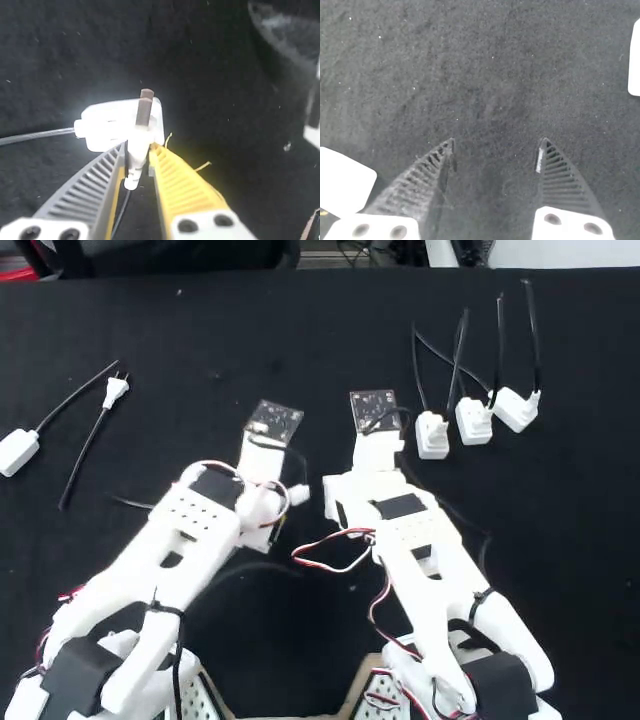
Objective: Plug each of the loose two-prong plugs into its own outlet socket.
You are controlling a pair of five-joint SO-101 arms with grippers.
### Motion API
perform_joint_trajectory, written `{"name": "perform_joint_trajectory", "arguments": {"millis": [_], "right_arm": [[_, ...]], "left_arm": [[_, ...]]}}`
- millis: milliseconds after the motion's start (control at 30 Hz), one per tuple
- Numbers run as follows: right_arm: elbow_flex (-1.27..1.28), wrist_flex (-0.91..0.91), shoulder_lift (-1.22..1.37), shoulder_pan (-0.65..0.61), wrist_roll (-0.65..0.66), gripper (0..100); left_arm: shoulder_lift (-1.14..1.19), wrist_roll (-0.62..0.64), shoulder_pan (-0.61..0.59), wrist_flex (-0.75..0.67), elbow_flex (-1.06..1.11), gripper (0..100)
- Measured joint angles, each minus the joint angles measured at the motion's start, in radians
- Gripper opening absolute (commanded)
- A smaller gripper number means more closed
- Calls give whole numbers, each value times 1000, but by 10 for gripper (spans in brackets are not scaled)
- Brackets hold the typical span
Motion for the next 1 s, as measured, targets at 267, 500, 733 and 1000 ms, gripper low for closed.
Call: {"name": "perform_joint_trajectory", "arguments": {"millis": [267,500,733,1000], "right_arm": [[0,0,0,0,-38,250],[0,0,0,-11,-52,250],[0,3,0,-140,-196,250],[-55,60,0,-204,-210,250]], "left_arm": [[0,0,0,-106,80,263],[-81,-2,-87,-55,71,232],[-324,2,-396,-15,115,228],[-413,52,-482,-450,468,227]]}}
